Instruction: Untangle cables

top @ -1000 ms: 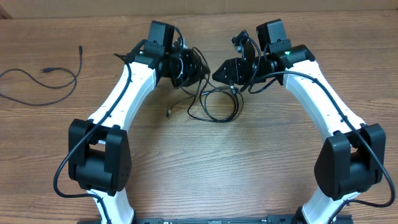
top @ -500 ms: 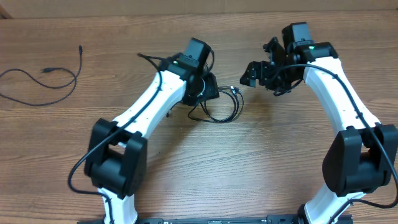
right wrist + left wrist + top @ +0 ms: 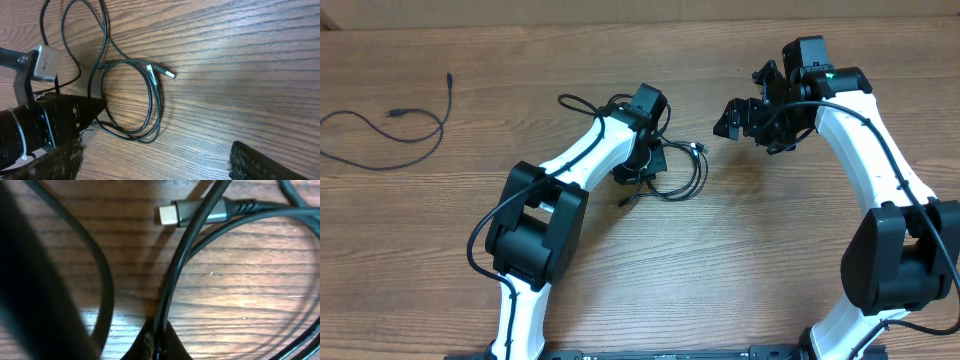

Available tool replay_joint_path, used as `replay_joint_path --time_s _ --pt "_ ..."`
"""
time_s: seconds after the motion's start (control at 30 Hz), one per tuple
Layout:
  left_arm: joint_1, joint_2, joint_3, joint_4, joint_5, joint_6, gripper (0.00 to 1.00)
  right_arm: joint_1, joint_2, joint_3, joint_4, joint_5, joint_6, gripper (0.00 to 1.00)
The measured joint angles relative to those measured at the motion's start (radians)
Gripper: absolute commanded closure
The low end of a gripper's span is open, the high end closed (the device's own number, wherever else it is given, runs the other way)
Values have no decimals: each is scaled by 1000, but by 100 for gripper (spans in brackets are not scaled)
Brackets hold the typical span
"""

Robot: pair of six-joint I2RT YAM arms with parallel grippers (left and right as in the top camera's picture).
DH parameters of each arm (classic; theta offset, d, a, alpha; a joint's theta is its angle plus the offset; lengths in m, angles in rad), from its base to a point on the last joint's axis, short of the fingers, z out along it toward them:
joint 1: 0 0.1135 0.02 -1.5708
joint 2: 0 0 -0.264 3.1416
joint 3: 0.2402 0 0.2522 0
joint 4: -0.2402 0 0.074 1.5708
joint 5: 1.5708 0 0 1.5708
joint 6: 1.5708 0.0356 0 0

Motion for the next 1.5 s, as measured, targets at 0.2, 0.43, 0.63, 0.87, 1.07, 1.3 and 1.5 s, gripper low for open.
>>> replay_joint_path --time_s 0.2,0.43,0.63,0.87,1.07,1.3,1.5 --pt "3 -6 79 -128 -8 0 96 0 0 0 2 0 0 7" --pt "3 -146 291 -203 -10 51 96 0 0 0 6 0 0 7" --pt "56 -328 431 -188 92 100 96 0 0 0 10 2 0 6" --pt "285 -370 497 -8 576 92 96 0 0 0 11 27 1 0" --pt "458 -363 497 134 849 60 96 0 0 0 11 38 0 0" --pt "493 -361 494 271 846 -26 95 0 0 0 11 39 0 0" --pt "489 -345 497 898 1015 -289 95 0 0 0 27 41 1 0"
